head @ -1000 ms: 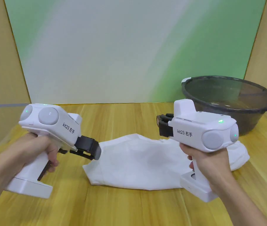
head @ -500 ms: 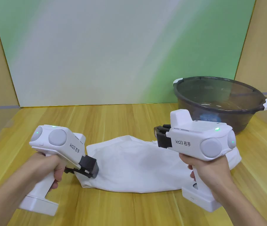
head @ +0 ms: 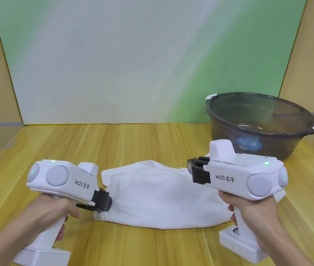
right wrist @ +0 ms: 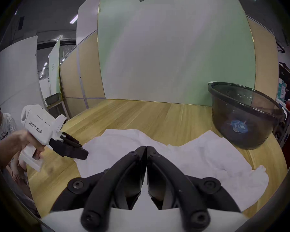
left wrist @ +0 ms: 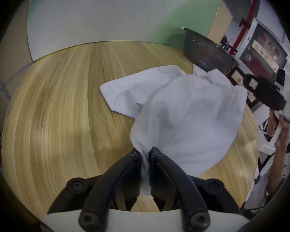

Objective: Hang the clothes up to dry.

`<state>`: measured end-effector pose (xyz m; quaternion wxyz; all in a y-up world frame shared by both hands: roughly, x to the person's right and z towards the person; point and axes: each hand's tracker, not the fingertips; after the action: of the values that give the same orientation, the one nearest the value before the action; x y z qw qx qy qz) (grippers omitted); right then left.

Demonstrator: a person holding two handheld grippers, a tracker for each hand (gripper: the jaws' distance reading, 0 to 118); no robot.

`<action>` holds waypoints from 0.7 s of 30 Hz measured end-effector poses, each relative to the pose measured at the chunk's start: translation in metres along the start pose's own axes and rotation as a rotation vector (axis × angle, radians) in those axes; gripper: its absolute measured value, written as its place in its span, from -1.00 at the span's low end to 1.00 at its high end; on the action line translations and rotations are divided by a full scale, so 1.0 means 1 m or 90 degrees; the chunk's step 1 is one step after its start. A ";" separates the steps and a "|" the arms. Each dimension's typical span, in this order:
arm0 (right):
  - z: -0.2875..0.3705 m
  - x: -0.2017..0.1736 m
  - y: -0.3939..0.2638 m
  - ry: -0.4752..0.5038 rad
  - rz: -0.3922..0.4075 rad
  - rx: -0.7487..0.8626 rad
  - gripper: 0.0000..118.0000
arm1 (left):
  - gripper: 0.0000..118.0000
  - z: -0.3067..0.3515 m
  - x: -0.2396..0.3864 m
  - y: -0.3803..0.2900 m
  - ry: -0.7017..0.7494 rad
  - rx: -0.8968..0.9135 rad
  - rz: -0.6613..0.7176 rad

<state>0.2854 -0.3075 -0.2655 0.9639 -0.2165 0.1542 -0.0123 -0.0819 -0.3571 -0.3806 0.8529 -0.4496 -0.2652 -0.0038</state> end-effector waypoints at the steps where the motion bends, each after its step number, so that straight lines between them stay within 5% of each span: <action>1: 0.001 0.001 -0.001 -0.008 -0.001 0.002 -0.89 | -0.93 0.000 0.000 -0.001 -0.005 0.006 -0.004; 6: 0.019 0.023 0.009 -0.037 -0.017 -0.009 -0.89 | -0.96 0.009 0.016 -0.008 0.128 0.104 -0.037; 11: 0.051 0.093 0.035 -0.159 -0.042 -0.080 -0.89 | -0.96 0.021 0.030 -0.012 0.127 0.146 -0.050; 15: 0.053 0.147 0.033 -0.152 -0.058 -0.171 -0.89 | -0.96 0.025 0.033 -0.014 0.120 0.147 -0.020; 16: 0.053 0.154 0.030 -0.156 -0.065 -0.178 -0.76 | -0.96 0.026 0.033 -0.015 0.112 0.148 -0.017; 17: 0.053 0.167 0.027 -0.160 -0.094 -0.176 -0.33 | -0.96 0.026 0.034 -0.015 0.109 0.143 -0.010; 19: 0.051 0.186 0.022 -0.160 -0.150 -0.188 0.94 | -0.96 0.030 0.035 -0.015 0.115 0.148 -0.009; 21: 0.048 0.193 0.011 -0.163 -0.163 -0.185 0.99 | -0.96 0.030 0.037 -0.016 0.121 0.138 -0.014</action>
<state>0.4834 -0.2952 -0.2851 0.9248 -0.3708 0.0016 -0.0847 -0.0676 -0.3344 -0.3381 0.9176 -0.3499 -0.1868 -0.0269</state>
